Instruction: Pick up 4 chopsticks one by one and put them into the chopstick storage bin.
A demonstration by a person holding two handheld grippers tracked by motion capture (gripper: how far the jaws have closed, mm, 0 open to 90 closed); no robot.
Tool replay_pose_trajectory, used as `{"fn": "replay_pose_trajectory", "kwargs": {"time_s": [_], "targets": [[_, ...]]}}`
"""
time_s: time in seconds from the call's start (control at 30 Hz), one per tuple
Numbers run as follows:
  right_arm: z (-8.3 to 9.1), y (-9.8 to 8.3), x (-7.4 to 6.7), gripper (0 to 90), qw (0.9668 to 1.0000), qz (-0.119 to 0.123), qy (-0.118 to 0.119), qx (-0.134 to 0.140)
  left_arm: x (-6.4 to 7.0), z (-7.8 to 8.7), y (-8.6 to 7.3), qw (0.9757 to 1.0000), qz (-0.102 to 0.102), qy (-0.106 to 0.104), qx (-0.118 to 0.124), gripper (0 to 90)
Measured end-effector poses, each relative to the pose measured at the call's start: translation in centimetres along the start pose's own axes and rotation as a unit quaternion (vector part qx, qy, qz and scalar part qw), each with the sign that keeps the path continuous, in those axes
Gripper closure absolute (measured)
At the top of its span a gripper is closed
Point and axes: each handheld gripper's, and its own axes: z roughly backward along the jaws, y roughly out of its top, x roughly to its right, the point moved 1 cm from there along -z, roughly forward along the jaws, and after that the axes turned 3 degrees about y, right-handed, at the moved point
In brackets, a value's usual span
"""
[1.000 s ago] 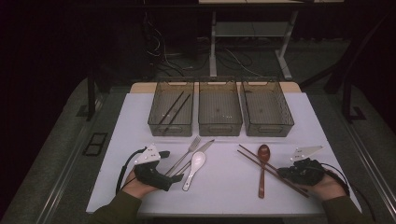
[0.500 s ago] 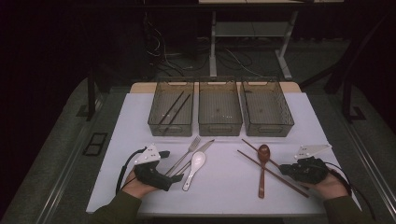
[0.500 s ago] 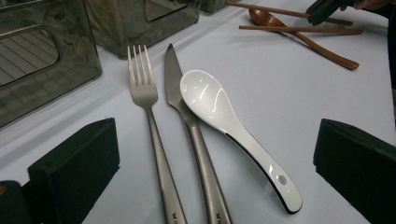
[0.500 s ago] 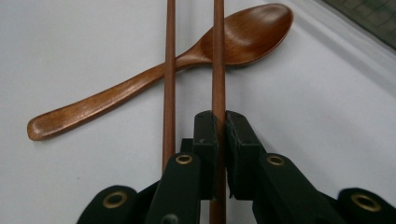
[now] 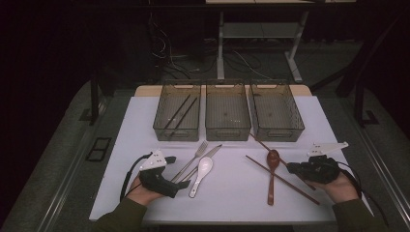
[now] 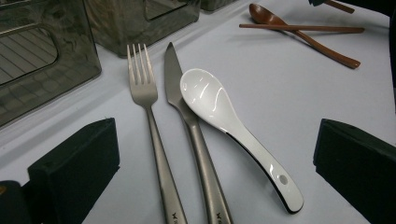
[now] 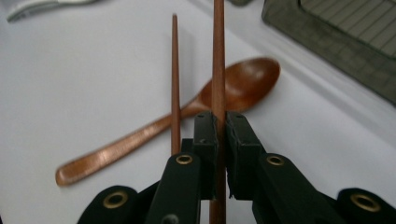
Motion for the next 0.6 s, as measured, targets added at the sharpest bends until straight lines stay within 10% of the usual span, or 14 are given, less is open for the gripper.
{"fn": "replay_pose_trajectory", "kwargs": {"time_s": [0.6], "targets": [[-1.6,4.6,-1.2,83.1,0.9992,0.019,0.015,0.031,0.0,0.0,0.0,1.0000,0.002,0.000,0.002,0.0]]}}
